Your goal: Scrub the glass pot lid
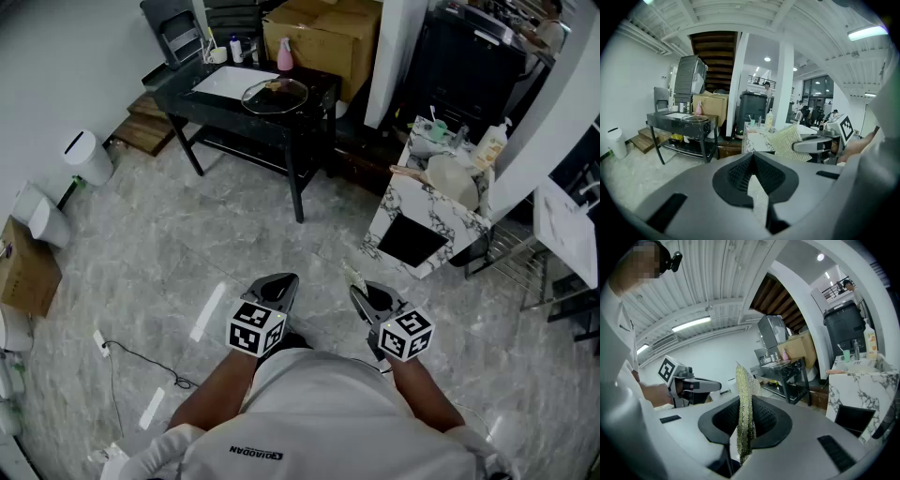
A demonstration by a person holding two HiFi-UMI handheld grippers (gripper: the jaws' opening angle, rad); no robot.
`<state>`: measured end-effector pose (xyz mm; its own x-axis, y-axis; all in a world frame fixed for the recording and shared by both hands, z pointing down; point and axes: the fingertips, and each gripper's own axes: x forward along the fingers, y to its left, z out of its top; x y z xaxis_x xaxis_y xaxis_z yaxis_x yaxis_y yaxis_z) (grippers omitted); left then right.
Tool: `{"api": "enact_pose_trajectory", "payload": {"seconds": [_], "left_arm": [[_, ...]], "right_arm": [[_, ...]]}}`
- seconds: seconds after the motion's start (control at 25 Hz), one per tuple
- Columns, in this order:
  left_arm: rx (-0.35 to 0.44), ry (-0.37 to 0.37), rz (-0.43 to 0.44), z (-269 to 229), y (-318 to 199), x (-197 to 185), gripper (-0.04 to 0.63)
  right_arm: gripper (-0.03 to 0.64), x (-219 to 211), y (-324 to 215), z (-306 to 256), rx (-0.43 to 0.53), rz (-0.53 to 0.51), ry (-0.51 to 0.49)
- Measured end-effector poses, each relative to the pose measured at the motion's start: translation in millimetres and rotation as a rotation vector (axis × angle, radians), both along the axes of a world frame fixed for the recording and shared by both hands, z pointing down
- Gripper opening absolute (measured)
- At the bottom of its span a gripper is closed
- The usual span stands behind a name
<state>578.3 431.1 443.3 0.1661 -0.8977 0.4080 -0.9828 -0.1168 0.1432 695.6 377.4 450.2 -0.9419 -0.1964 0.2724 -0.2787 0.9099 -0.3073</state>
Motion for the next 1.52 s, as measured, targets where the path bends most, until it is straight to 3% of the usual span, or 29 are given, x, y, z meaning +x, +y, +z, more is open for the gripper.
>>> {"api": "enact_pose_trajectory", "payload": {"seconds": [0.48,0.72,1.08,1.32,1.52], "left_arm": [[0.0,-0.006,-0.013,-5,10,-8,0.015],[-0.02,0.046,-0.029,-3,17,-10,0.015],[-0.024,0.038,-0.059,2,24,-16,0.015],[-0.033,0.067,-0.085,14,16,-42,0.015],[-0.043,0.08,-0.107,27,-4,-84,0.015]], "right_arm": [[0.083,-7,3,-6,0.008,-0.004,-0.009],[0.084,-12,13,-6,-0.013,-0.021,-0.02],[0.084,-15,13,6,-0.038,-0.034,-0.003],[0.084,-41,2,12,-0.047,-0.048,0.02],[0.084,-80,-19,23,-0.061,-0.064,0.039]]}}
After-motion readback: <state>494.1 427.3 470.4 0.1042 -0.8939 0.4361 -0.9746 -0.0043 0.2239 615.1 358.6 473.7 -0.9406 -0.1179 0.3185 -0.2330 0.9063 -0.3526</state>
